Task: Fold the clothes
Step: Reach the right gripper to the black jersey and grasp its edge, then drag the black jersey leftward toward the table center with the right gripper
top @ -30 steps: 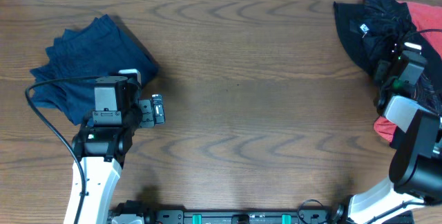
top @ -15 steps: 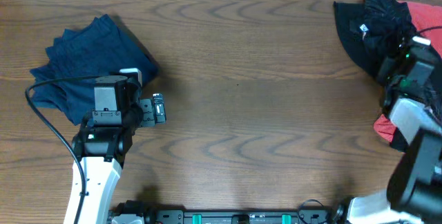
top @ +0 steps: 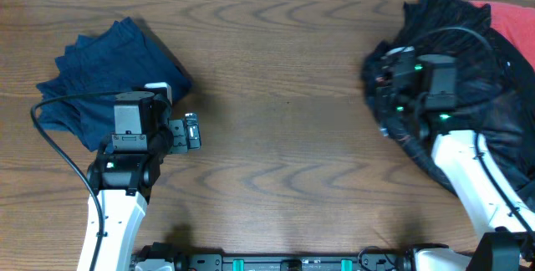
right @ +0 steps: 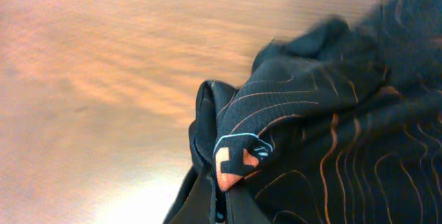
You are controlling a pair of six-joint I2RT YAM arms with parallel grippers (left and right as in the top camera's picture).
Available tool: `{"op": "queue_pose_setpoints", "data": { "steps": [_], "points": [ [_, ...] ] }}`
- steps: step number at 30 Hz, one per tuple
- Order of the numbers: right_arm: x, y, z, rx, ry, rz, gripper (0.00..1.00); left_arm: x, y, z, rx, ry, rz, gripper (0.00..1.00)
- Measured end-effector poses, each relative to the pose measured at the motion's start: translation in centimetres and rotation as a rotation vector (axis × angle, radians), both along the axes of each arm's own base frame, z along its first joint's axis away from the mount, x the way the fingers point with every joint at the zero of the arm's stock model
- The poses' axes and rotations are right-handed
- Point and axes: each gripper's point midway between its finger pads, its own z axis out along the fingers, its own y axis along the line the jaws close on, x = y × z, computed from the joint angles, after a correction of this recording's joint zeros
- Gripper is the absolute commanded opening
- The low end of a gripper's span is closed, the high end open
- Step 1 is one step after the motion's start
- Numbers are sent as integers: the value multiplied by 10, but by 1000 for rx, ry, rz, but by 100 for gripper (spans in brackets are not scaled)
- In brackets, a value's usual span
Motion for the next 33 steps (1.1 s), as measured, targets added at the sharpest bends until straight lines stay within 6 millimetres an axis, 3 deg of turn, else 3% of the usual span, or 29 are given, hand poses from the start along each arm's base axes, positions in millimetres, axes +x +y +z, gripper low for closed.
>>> {"op": "queue_pose_setpoints", "data": {
  "steps": [5, 9, 14, 16, 18, 20, 23, 27, 31, 33],
  "points": [
    [-11, 57, 5, 7, -29, 161, 1, 0, 0, 0, 0, 0, 0, 98],
    [-13, 91, 15, 18, -91, 252, 1, 0, 0, 0, 0, 0, 0, 98],
    [4, 131, 45, 62, -275, 318, 3, 0, 0, 0, 0, 0, 0, 98],
    [17, 142, 60, 92, -366, 297, 17, 0, 0, 0, 0, -1, 0, 98],
    [34, 152, 80, 140, -482, 255, 42, 0, 0, 0, 0, 0, 0, 98],
    [44, 154, 90, 176, -534, 201, 54, 1, 0, 1, 0, -3, 0, 98],
    [57, 142, 88, 185, -543, 81, 59, 0, 0, 1, 0, -2, 0, 98],
    [62, 96, 47, 48, -402, -111, 66, 0, -2, 0, -10, 0, -8, 98],
    [32, 31, -9, -174, -143, -254, 69, 0, -15, 2, -70, -2, -54, 98],
    [14, 4, -21, -246, -49, -299, 70, -1, -25, 4, -118, -4, -84, 98]
  ]
}}
